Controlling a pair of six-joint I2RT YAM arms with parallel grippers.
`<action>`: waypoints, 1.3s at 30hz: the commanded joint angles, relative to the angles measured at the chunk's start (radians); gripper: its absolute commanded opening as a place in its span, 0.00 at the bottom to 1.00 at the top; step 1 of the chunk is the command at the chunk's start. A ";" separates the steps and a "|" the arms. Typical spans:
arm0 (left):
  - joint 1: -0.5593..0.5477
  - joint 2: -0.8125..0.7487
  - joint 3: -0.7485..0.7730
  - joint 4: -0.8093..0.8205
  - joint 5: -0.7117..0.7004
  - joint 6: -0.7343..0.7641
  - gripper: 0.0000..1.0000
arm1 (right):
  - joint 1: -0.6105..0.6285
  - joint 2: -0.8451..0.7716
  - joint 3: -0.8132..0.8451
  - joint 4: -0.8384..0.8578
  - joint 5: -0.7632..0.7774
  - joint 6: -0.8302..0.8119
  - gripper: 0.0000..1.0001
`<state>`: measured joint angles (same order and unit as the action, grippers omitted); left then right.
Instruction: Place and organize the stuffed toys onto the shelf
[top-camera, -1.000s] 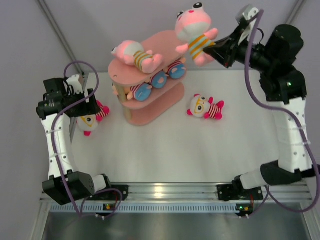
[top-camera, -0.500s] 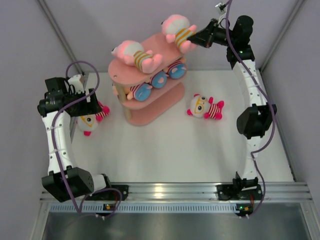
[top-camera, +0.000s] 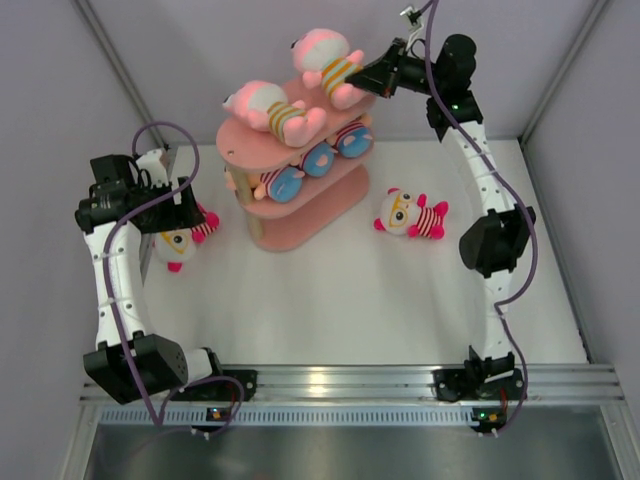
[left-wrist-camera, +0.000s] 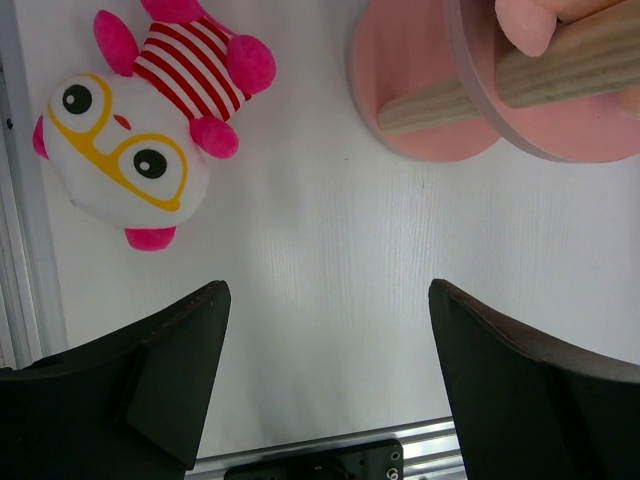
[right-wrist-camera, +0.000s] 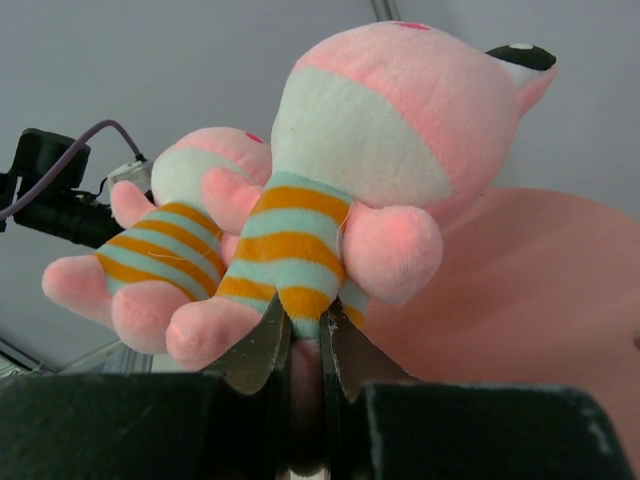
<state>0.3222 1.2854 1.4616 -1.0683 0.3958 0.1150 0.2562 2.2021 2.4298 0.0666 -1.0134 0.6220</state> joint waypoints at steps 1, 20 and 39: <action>0.005 -0.021 -0.006 0.047 0.015 0.003 0.87 | 0.014 0.027 0.051 0.012 0.019 -0.013 0.04; 0.003 -0.032 -0.044 0.045 0.032 0.017 0.86 | -0.040 -0.070 0.021 -0.039 0.079 -0.039 0.90; 0.005 -0.024 -0.136 0.103 -0.132 0.095 0.86 | -0.084 -0.684 -0.621 -0.223 0.528 -0.183 0.99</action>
<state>0.3222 1.2743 1.3510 -1.0317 0.3305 0.1707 0.1986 1.6871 1.9213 -0.1070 -0.6571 0.5076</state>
